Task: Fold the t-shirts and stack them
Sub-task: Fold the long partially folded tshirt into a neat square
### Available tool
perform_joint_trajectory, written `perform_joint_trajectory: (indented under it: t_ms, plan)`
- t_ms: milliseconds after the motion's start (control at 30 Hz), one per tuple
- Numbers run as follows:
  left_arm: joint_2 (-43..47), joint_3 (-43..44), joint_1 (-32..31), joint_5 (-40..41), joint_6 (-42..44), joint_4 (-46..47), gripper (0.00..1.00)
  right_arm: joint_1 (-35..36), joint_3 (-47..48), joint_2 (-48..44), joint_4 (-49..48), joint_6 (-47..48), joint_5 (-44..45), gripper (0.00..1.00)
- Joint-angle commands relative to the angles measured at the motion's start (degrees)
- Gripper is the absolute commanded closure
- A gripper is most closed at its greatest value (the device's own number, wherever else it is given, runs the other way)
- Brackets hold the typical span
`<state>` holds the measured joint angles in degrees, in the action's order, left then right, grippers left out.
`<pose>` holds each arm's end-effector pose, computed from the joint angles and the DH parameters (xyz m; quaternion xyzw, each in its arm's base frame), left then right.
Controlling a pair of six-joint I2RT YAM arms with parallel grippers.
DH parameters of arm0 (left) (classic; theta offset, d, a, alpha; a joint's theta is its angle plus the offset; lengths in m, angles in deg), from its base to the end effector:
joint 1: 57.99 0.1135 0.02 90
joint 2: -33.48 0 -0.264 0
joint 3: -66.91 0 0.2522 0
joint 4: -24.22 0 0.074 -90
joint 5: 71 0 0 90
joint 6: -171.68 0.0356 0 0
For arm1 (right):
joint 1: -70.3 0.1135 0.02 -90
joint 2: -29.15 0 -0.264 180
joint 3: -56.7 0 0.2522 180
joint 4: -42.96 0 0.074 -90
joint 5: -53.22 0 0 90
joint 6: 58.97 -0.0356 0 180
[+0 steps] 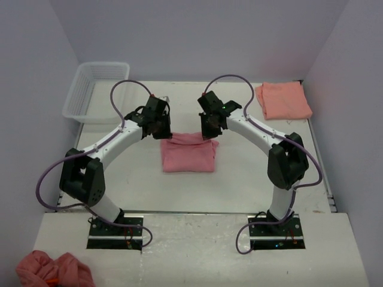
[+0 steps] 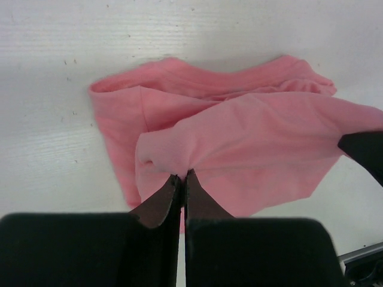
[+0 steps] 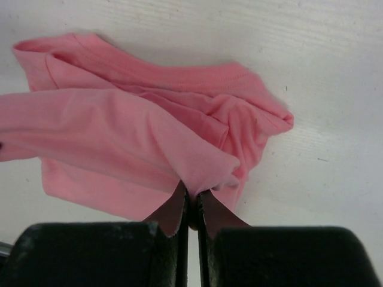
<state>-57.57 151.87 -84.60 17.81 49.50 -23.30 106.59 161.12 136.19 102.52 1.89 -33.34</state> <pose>0.3042 -0.1532 0.2625 -0.0429 0.9490 -0.1618 0.2672 0.3240 0.2353 0.2575 -0.0533 0.9688 0.1054 0.2179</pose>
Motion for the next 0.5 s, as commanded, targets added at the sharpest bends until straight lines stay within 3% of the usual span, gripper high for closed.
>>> perform_joint_trajectory:
  t_ms: [0,300,333,467]
  plan:
    - [-3.9,1.7,0.9,-1.3,1.7,4.1,1.00,-0.3,5.5,2.3,1.5,2.2,-1.9,1.00]
    - [-10.6,5.9,1.9,-0.3,2.8,5.5,1.00,-1.1,7.1,7.5,1.6,2.0,-3.1,1.00]
    - [-10.6,6.1,2.0,0.4,2.8,5.5,1.00,-1.2,7.2,7.7,1.5,1.9,-3.1,0.90]
    - [-10.3,6.6,2.0,4.5,3.3,7.1,1.00,-1.4,8.5,9.9,1.4,2.1,-1.2,0.69]
